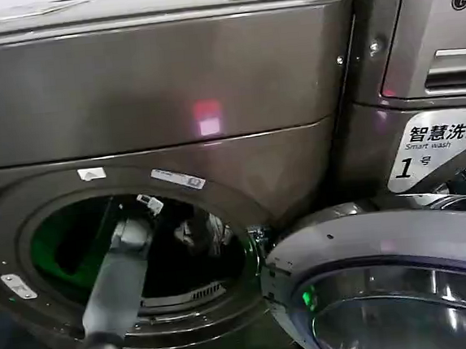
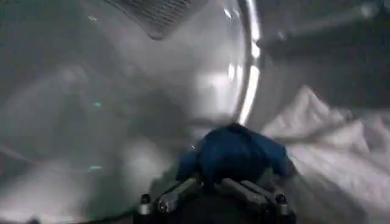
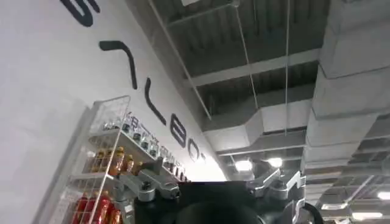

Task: Grasp the clothes from the dryer.

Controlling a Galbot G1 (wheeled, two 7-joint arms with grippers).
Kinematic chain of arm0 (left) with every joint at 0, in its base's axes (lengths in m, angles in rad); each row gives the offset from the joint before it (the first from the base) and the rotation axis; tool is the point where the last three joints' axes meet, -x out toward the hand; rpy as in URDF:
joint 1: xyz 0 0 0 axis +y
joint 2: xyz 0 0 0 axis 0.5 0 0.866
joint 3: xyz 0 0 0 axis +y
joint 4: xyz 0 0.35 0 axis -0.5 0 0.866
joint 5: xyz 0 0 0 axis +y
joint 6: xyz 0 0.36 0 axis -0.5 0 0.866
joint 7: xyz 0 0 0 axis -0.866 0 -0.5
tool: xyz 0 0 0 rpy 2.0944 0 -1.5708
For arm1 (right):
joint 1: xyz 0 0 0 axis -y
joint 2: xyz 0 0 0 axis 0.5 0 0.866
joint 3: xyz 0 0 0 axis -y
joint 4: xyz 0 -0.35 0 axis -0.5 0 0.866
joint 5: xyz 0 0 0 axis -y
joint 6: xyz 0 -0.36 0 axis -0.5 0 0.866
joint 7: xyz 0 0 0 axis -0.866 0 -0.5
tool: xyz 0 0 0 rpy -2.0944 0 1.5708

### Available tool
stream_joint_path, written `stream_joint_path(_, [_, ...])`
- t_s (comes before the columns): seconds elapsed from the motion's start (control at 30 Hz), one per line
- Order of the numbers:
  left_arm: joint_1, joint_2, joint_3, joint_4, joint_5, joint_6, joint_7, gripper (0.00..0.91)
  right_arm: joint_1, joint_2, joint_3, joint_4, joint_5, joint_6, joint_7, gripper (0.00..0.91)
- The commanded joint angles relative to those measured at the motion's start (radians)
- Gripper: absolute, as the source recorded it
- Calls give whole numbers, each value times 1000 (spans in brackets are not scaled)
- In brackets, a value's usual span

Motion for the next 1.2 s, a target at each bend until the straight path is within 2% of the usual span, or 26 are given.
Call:
stream_joint_path(0.03, [149,-42,-57,-188,-348,-96,-275,0,1,0,1,16,-11,-11,6,907])
stream_joint_path(0.13, [167,-59,-50,-220,-417,-154,-320,0,4,7,-3,13,-34,27,-27,907])
stream_joint_path(0.43, [221,-167,-76,-229,-349,-306,-516,0,7,11,0,9,-52,52,-54,907])
stream_joint_path(0.5, [218,-178,-87,-224,-348,-311,-531,0,9,10,3,10,-51,42,-58,907])
stream_joint_path(0.6, [210,-181,-89,-221,-351,-326,-534,0,8,11,1,7,-42,66,-48,907])
stream_joint_path(1.2, [229,-129,-73,-247,-347,-301,-478,0,11,14,2,13,-43,61,-50,907])
